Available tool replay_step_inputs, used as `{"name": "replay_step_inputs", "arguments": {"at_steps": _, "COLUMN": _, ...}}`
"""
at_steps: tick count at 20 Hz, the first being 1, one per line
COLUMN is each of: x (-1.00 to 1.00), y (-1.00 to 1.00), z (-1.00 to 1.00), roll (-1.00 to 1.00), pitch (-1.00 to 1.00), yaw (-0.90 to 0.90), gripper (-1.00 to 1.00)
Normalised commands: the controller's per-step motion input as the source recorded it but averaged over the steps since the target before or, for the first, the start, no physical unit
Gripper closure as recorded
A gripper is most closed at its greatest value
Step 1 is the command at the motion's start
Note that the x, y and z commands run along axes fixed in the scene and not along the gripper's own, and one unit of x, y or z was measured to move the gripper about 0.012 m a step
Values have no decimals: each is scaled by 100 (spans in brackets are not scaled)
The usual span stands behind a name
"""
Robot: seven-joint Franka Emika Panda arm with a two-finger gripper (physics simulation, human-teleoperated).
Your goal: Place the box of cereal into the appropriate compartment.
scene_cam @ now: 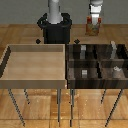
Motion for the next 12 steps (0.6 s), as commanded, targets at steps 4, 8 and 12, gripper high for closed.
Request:
{"name": "replay_step_inputs", "arguments": {"at_steps": 4, "x": 0, "y": 100, "z": 0, "roll": 0, "pitch": 0, "yaw": 0, "gripper": 100}}
{"name": "replay_step_inputs", "arguments": {"at_steps": 8, "x": 0, "y": 100, "z": 0, "roll": 0, "pitch": 0, "yaw": 0, "gripper": 100}}
{"name": "replay_step_inputs", "arguments": {"at_steps": 12, "x": 25, "y": 75, "z": 0, "roll": 0, "pitch": 0, "yaw": 0, "gripper": 100}}
